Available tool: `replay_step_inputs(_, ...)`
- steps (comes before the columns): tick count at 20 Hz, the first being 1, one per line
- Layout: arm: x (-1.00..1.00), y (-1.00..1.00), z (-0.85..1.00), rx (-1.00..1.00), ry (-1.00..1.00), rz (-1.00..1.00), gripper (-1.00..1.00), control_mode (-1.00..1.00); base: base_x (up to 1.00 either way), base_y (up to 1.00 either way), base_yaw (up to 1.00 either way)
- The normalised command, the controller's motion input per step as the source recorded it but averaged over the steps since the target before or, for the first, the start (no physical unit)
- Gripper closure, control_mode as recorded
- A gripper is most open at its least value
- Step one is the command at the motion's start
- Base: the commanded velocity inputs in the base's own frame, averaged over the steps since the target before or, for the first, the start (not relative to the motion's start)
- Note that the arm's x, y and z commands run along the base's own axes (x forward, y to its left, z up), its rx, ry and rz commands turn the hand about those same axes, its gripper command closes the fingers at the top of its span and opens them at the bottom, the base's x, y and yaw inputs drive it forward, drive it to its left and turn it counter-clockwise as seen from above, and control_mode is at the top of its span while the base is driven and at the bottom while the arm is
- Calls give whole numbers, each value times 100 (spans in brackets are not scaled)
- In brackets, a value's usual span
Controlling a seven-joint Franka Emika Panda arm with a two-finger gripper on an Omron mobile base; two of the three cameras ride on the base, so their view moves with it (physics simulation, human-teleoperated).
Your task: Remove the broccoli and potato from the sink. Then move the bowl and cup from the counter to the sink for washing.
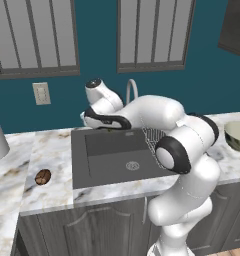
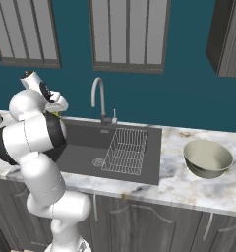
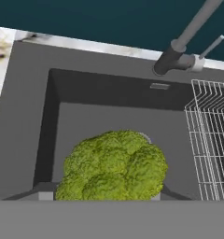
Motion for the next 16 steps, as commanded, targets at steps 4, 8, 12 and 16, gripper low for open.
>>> replay_step_inputs(4, -4, 30, 20, 11, 0, 16, 100, -100, 0, 0, 0)
replay_step_inputs(8, -4, 29, 14, 15, 1, 16, 100, -100, 0, 0, 0)
replay_step_inputs(12, -4, 33, 6, 17, 1, 15, 100, -100, 0, 0, 0)
replay_step_inputs(16, -6, 35, 3, 15, 0, 16, 100, -100, 0, 0, 0)
